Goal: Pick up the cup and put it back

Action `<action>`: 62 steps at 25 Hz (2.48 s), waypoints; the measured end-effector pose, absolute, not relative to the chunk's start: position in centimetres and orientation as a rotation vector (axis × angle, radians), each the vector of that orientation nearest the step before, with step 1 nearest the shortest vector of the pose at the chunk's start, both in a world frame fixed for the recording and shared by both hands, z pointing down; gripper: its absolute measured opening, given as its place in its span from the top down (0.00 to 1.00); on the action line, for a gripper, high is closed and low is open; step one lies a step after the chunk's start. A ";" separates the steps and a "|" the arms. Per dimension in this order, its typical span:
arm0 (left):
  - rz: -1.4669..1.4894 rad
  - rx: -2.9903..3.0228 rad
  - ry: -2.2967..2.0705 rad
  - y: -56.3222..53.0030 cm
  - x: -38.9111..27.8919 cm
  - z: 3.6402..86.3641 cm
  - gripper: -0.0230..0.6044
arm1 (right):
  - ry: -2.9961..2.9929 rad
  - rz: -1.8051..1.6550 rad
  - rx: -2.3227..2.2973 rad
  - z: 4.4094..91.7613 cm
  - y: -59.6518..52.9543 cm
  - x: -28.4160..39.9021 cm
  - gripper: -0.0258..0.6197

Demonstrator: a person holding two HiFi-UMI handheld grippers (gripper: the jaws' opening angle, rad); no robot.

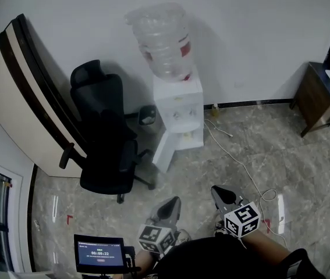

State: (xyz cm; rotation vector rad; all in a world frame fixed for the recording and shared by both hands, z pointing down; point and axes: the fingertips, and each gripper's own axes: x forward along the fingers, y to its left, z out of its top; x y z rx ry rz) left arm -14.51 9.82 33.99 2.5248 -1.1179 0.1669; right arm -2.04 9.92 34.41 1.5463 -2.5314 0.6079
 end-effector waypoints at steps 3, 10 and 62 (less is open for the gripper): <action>0.154 2.546 -1.053 10.7 -16.4 33.7 0.96 | -2.530 0.596 1.581 33.5 10.5 -5.3 0.95; 0.142 2.551 -0.932 12.6 -19.1 33.2 0.96 | -2.514 0.567 1.620 31.9 13.0 -10.5 0.95; 0.040 2.599 -1.019 17.5 -10.1 28.9 0.96 | -2.660 0.444 1.530 29.0 19.1 -3.7 0.95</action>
